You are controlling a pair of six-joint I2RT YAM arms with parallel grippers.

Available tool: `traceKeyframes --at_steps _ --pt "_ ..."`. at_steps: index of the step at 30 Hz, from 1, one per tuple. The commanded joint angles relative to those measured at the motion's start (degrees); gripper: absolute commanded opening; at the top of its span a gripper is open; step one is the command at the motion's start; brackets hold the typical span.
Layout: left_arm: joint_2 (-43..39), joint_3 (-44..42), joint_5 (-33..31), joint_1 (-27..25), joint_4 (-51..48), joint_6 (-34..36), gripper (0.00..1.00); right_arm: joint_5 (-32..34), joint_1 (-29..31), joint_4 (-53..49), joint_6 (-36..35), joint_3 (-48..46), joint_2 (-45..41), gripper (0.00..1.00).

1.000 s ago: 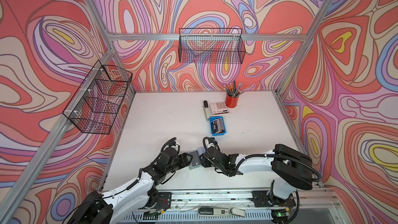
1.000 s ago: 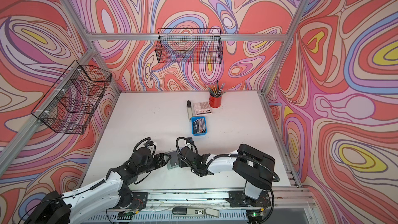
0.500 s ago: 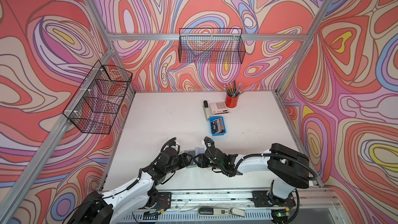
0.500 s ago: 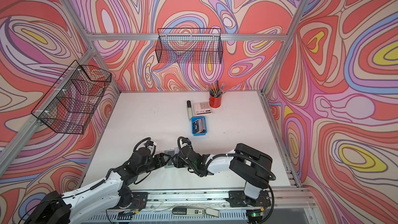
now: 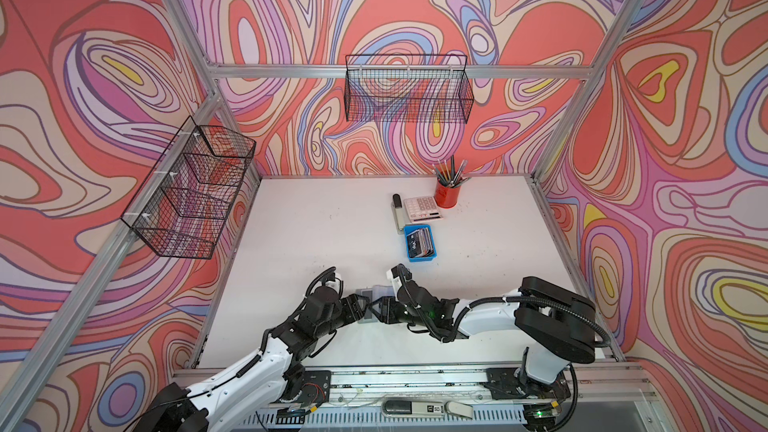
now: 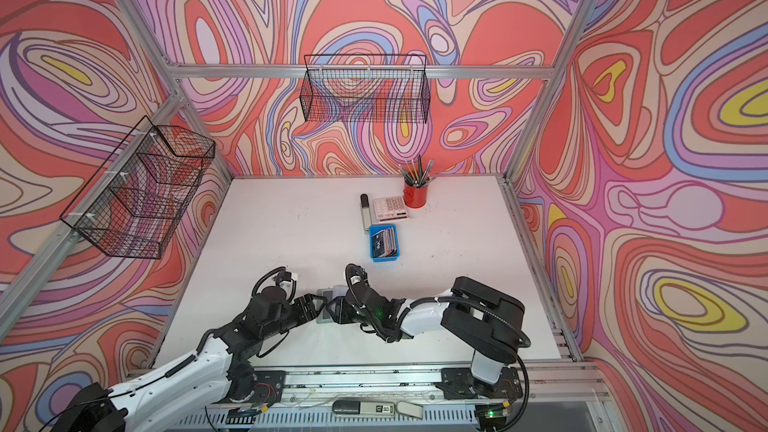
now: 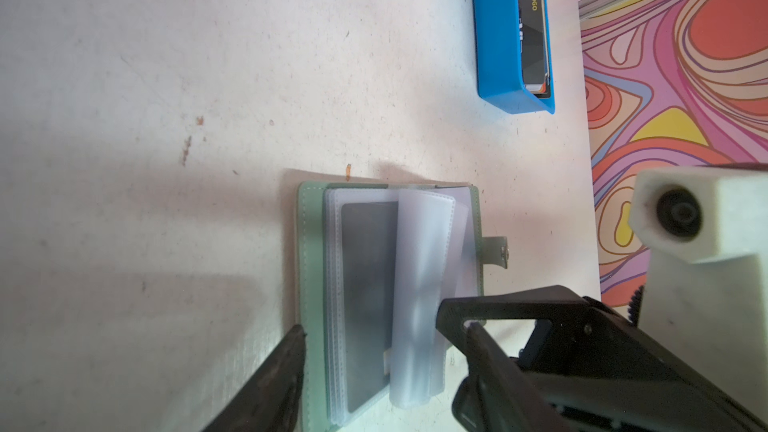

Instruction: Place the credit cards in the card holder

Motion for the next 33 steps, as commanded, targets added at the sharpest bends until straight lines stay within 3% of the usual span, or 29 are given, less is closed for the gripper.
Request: traceKeyframes --at_steps 1,8,17,26,29,33 --pt "-1.6 -1.0 -1.3 0.3 -2.8 -0.7 0.63 0.3 -0.2 2.3 0.7 -0.7 0.7 0.48" --pt "-5.0 -1.4 -2.6 0.3 -5.3 -0.9 0.64 1.1 -0.5 1.1 0.4 -0.1 0.7 0.47" --pt "-6.3 -1.6 -3.3 0.3 -6.2 -0.8 0.64 13.6 -0.9 -18.3 -0.5 0.3 -5.6 0.42" --pt "-6.0 -1.6 -2.7 0.3 -5.9 -1.0 0.64 11.3 -2.5 -19.3 -2.4 0.9 -6.5 0.38" --pt "-6.1 -1.5 -2.6 0.3 -6.1 -0.9 0.64 14.4 -3.9 -26.2 -4.9 4.1 -11.6 0.38" --pt "-6.2 -1.4 -2.5 0.3 -6.1 -0.7 0.64 19.7 -8.8 -39.4 -9.9 11.5 -17.0 0.47"
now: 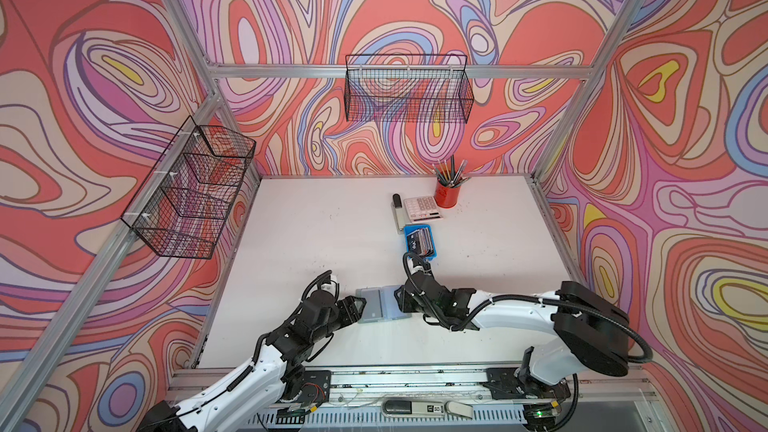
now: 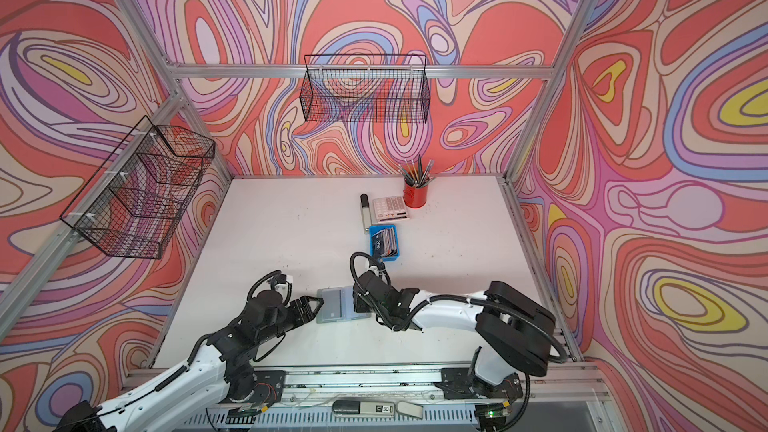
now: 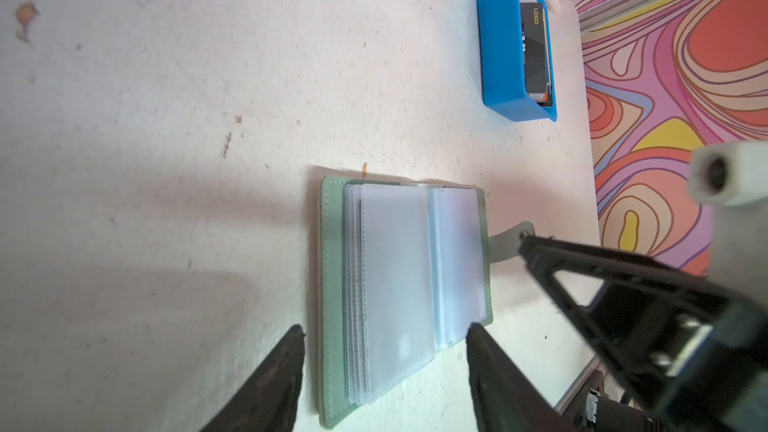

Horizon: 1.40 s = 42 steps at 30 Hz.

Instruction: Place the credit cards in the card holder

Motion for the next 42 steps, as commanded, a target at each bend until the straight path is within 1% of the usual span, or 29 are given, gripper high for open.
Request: traceKeyframes --at_steps 1,4,5,7,10,13,16,20,24,32,42 --pt "-0.3 -0.3 -0.3 0.3 -1.5 -0.2 0.64 5.4 -5.6 -11.7 -5.7 7.5 -4.2 0.48" --pt "-0.2 -0.1 -0.1 0.3 -1.6 0.0 0.64 4.2 -13.9 -18.5 -9.4 13.0 -2.8 0.49" --pt "-0.1 -0.1 -0.1 0.3 -1.6 0.0 0.64 4.3 -15.9 -20.4 -10.6 15.0 -1.9 0.52" --pt "-0.2 -0.1 -0.2 0.3 -1.6 0.1 0.64 4.5 -18.7 -23.0 -13.1 18.8 0.5 0.59" --pt "-0.1 -0.1 -0.4 0.3 -1.5 0.0 0.64 3.4 -22.1 -25.5 -16.8 24.7 6.4 0.63" --pt "0.2 0.0 -0.4 0.3 -1.3 0.0 0.64 4.6 -23.5 -27.6 -19.4 30.3 14.2 0.72" --pt "0.5 0.2 -0.2 0.2 -1.5 0.2 0.64 5.3 -23.8 -28.7 -20.9 34.3 21.0 0.77" --pt "0.6 0.3 -0.4 0.3 -1.5 0.4 0.64 4.8 -23.8 -28.2 -21.9 36.3 26.2 0.79" --pt "0.9 0.4 -0.7 0.4 -1.4 0.5 0.64 6.0 -23.9 -27.2 -22.4 35.9 28.0 0.81" --pt "2.3 0.4 0.0 0.4 -0.1 0.4 0.64 6.9 -23.8 -27.5 -23.1 37.1 30.5 0.80" --pt "2.4 0.2 0.0 0.4 0.2 0.4 0.64 8.2 -23.7 -27.6 -23.3 36.8 30.7 0.63"
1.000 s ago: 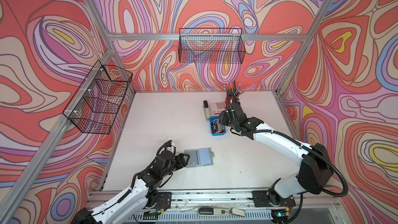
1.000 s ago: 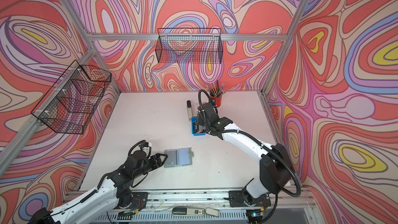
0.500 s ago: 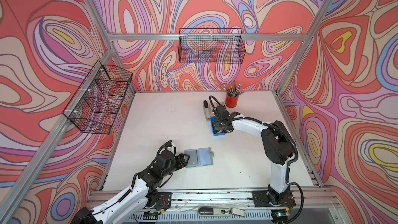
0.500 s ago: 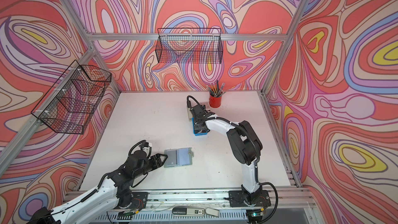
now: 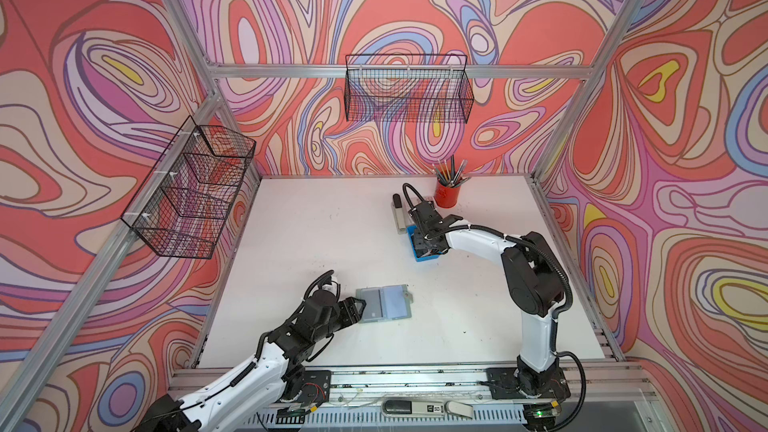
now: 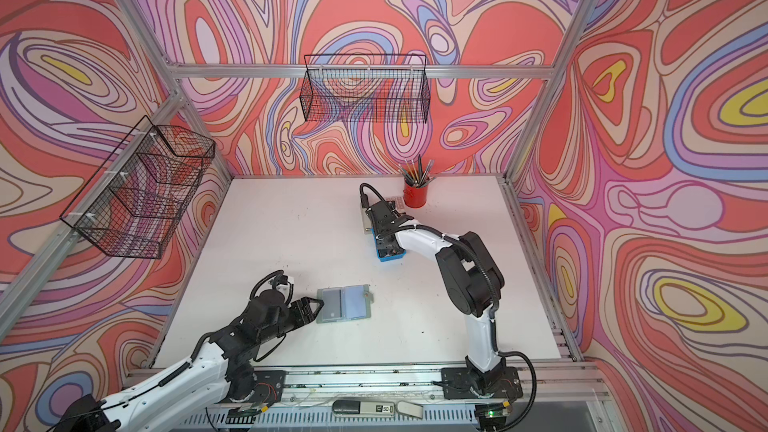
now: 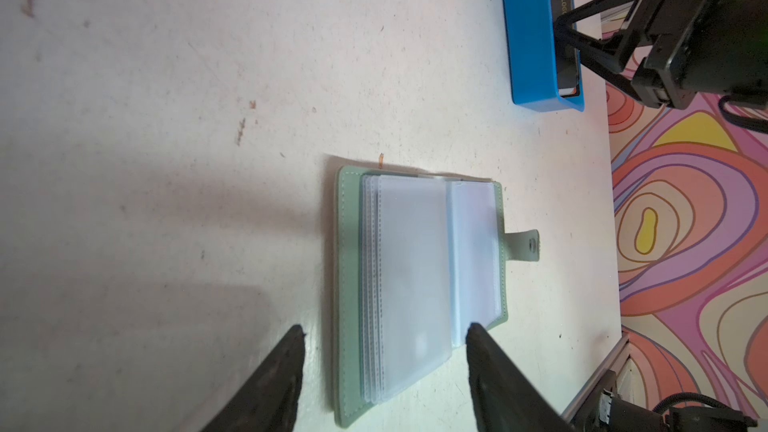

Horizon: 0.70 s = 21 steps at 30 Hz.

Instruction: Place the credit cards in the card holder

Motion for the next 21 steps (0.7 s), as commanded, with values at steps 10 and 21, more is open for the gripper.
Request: traceKeyframes --at_steps 10,21 --pt "0.1 0.2 -0.1 0.4 0.2 0.2 0.63 -0.3 0.4 -1.1 -0.7 1.7 4.1 0.69" --pt "0.3 0.2 -0.2 0.4 0.4 0.2 0.63 2.9 1.5 -2.3 -0.8 2.9 4.9 0.65"
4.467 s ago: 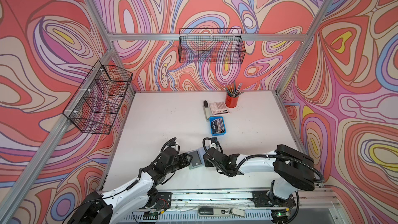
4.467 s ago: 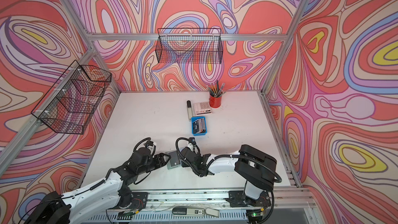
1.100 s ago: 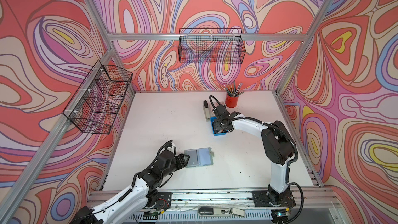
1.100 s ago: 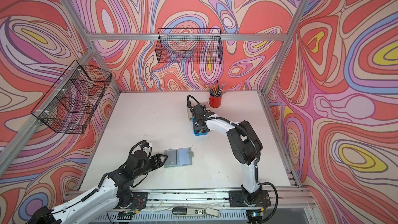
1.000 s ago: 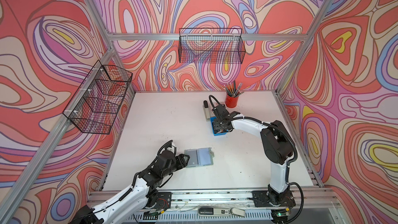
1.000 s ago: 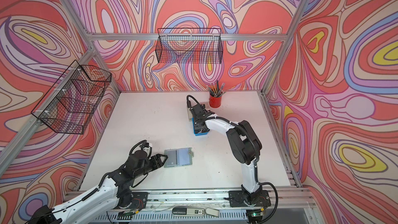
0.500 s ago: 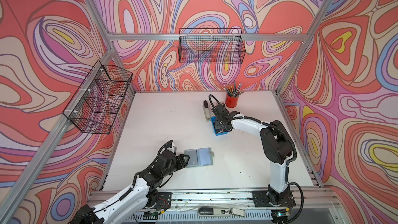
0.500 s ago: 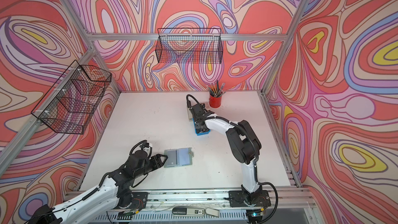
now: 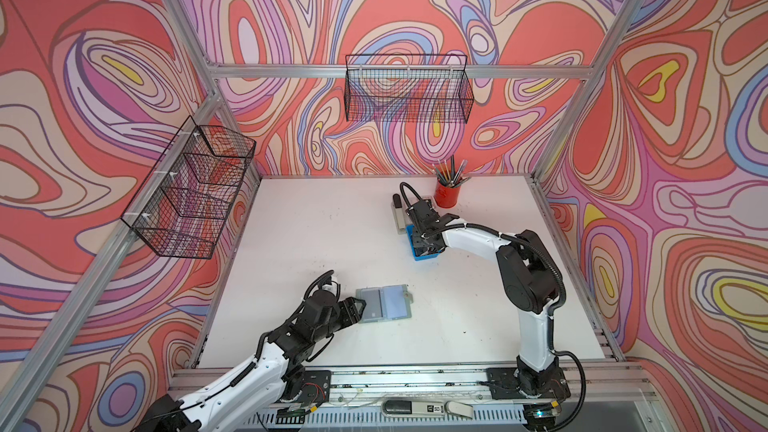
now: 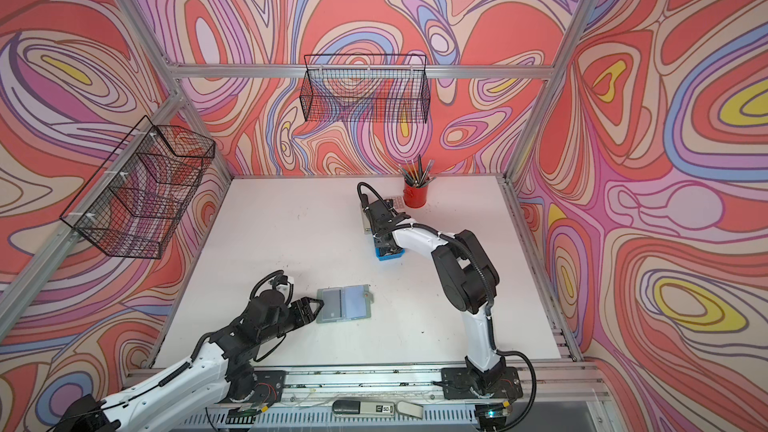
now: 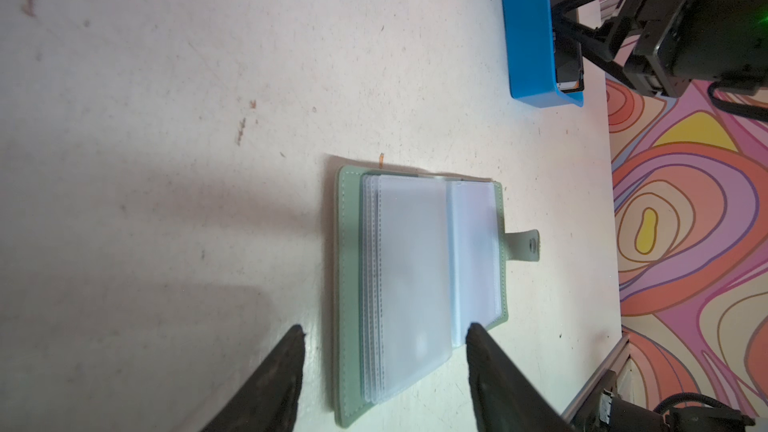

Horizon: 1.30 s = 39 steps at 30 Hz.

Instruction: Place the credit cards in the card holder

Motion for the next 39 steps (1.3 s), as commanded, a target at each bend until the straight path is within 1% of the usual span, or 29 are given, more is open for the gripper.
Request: traceKeyframes --at_steps 1,7,12,14,19,25,33,39 --pt "0.4 0.2 -0.1 0.3 0.4 0.2 0.64 1.5 0.9 -2.6 -0.4 0.5 2.3 0.64" --pt "0.4 0.2 -0.1 0.4 0.4 0.2 0.64 3.7 1.7 -3.4 -0.1 1.2 1.9 0.55" --pt "0.4 0.2 -0.1 0.4 0.5 0.2 0.63 5.2 2.6 -3.6 0.1 1.1 1.0 0.52" --pt "0.5 0.2 -0.1 0.4 0.5 0.2 0.64 5.8 2.9 -3.6 0.2 1.1 0.9 0.49" --pt "0.5 0.2 -0.1 0.4 0.5 0.2 0.64 4.9 3.5 -3.5 0.1 1.3 1.4 0.46" --pt "0.5 0.2 0.0 0.4 0.5 0.2 0.64 -2.0 3.4 -1.6 0.4 1.2 1.9 0.45" --pt "0.1 0.2 -0.1 0.4 0.1 0.3 0.64 -15.0 0.8 3.2 2.2 -1.6 0.3 0.46" --pt "0.1 0.2 -0.2 0.4 0.1 0.3 0.64 -20.6 -1.1 6.3 2.7 -3.5 -0.7 0.46"
